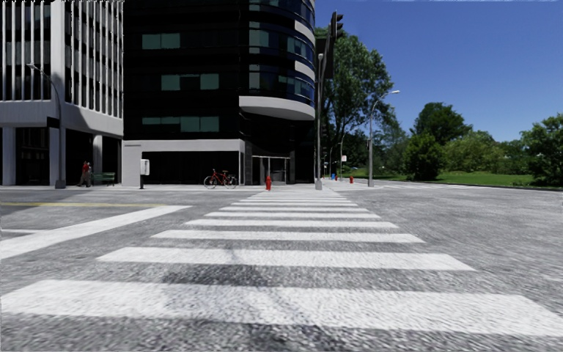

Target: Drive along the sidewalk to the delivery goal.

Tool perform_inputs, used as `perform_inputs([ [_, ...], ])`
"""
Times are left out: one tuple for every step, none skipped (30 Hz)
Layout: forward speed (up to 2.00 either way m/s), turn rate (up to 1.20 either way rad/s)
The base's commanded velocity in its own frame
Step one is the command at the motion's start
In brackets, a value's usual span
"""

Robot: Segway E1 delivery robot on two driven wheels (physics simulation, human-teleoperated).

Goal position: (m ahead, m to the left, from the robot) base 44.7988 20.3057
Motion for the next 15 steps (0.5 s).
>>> perform_inputs([
  [1.38, -0.21],
  [1.38, -0.19],
  [1.38, -0.19],
  [1.38, -0.18],
  [1.38, -0.18],
  [1.38, -0.18],
  [1.38, -0.18],
  [1.38, -0.18],
  [1.38, -0.18],
  [1.38, -0.18],
  [1.38, -0.18],
  [1.38, -0.18],
  [1.37, -0.18],
  [1.37, -0.18],
  [1.34, -0.18],
])
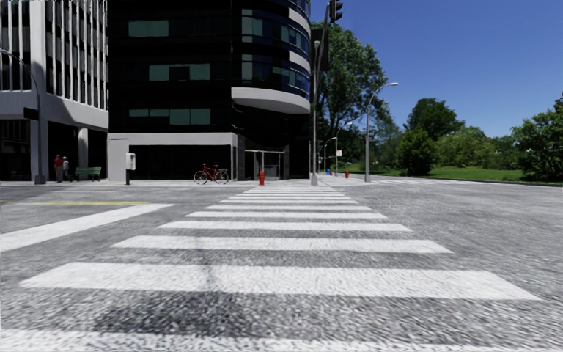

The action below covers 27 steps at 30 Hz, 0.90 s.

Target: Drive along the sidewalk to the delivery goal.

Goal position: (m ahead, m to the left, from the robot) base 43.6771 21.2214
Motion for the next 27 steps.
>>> perform_inputs([
  [1.34, -0.18],
  [1.32, -0.18],
  [1.32, -0.18],
  [1.32, -0.18],
  [1.32, -0.18],
  [1.32, -0.18],
  [1.32, -0.18],
  [1.32, -0.18],
  [1.32, -0.18],
  [1.47, -0.18],
  [2.0, -0.18],
  [2.0, -0.18],
  [2.0, -0.18],
  [2.0, -0.18],
  [2.0, -0.18],
  [2.0, -0.18],
  [2.0, -0.17],
  [2.0, -0.17],
  [2.0, -0.06],
  [2.0, 0.0],
  [2.0, 0.0],
  [2.0, 0.0],
  [2.0, 0.0],
  [2.0, 0.0],
  [2.0, 0.0],
  [2.0, 0.0],
  [2.0, 0.0],
])
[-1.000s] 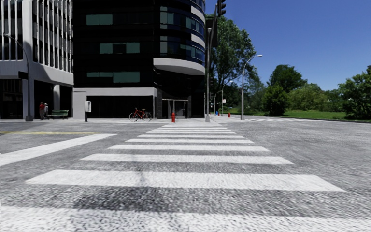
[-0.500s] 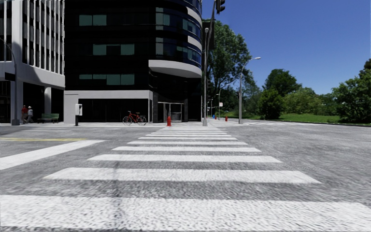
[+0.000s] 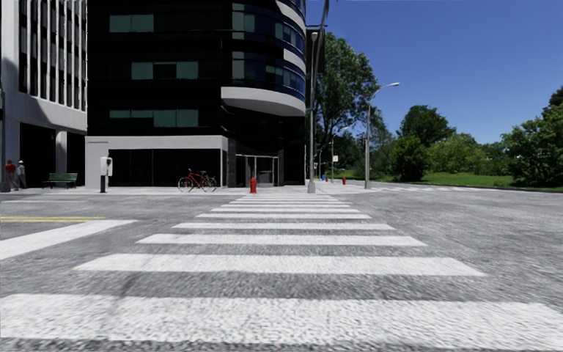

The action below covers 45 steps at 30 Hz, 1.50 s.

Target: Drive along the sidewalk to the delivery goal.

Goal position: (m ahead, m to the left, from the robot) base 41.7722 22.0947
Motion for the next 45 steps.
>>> perform_inputs([
  [2.0, 0.0],
  [2.0, 0.0],
  [2.0, 0.0],
  [2.0, 0.0],
  [2.0, 0.0],
  [2.0, 0.0],
  [2.0, 0.0],
  [2.0, 0.0],
  [2.0, 0.0],
  [2.0, 0.0],
  [2.0, 0.0],
  [2.0, 0.0],
  [2.0, 0.0],
  [2.0, 0.0],
  [2.0, 0.0],
  [2.0, 0.0],
  [2.0, 0.0],
  [2.0, 0.0],
  [2.0, 0.0],
  [2.0, 0.0],
  [2.0, 0.0],
  [2.0, 0.0],
  [2.0, 0.0],
  [2.0, 0.0],
  [2.0, 0.0],
  [2.0, 0.0],
  [2.0, 0.0],
  [2.0, 0.0],
  [2.0, 0.0],
  [2.0, 0.0],
  [2.0, 0.0],
  [2.0, 0.0],
  [2.0, 0.0],
  [2.0, 0.0],
  [2.0, 0.0],
  [2.0, 0.0],
  [2.0, 0.0],
  [2.0, 0.0],
  [2.0, 0.0],
  [2.0, 0.0],
  [2.0, 0.0],
  [2.0, 0.0],
  [2.0, 0.0],
  [2.0, 0.0],
  [2.0, 0.0],
])
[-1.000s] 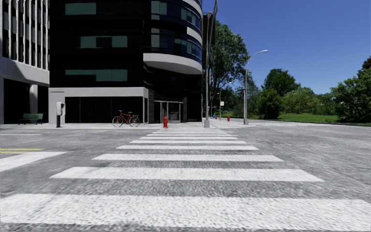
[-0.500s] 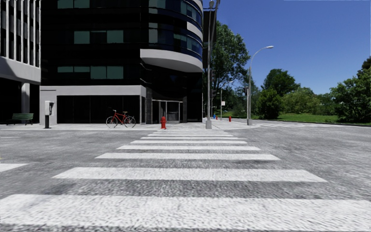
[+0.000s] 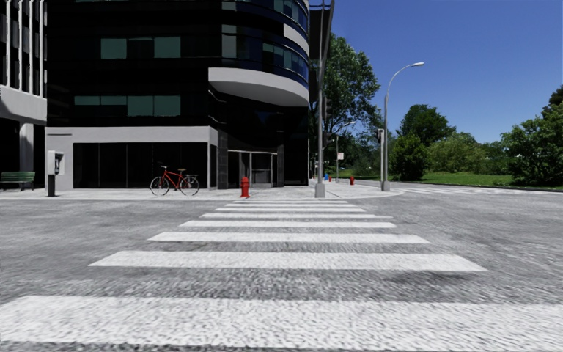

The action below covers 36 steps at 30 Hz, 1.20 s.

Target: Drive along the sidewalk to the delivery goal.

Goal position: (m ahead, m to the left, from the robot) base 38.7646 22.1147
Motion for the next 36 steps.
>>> perform_inputs([
  [2.0, 0.0],
  [2.0, 0.0],
  [2.0, 0.0],
  [2.0, 0.0],
  [2.0, 0.0],
  [2.0, 0.0],
  [2.0, 0.0],
  [2.0, 0.0],
  [2.0, 0.0],
  [2.0, 0.0],
  [2.0, 0.0],
  [2.0, 0.0],
  [2.0, 0.0],
  [2.0, 0.0],
  [2.0, 0.0],
  [2.0, 0.0],
  [2.0, 0.0],
  [2.0, 0.0],
  [2.0, 0.0],
  [2.0, 0.0],
  [2.0, 0.0],
  [2.0, 0.0],
  [2.0, 0.0],
  [2.0, 0.0],
  [2.0, 0.0],
  [2.0, 0.0],
  [2.0, 0.0],
  [2.0, 0.0],
  [2.0, 0.0],
  [2.0, 0.0],
  [2.0, 0.0],
  [2.0, 0.0],
  [2.0, 0.0],
  [2.0, 0.0],
  [2.0, 0.0],
  [2.0, 0.0],
])
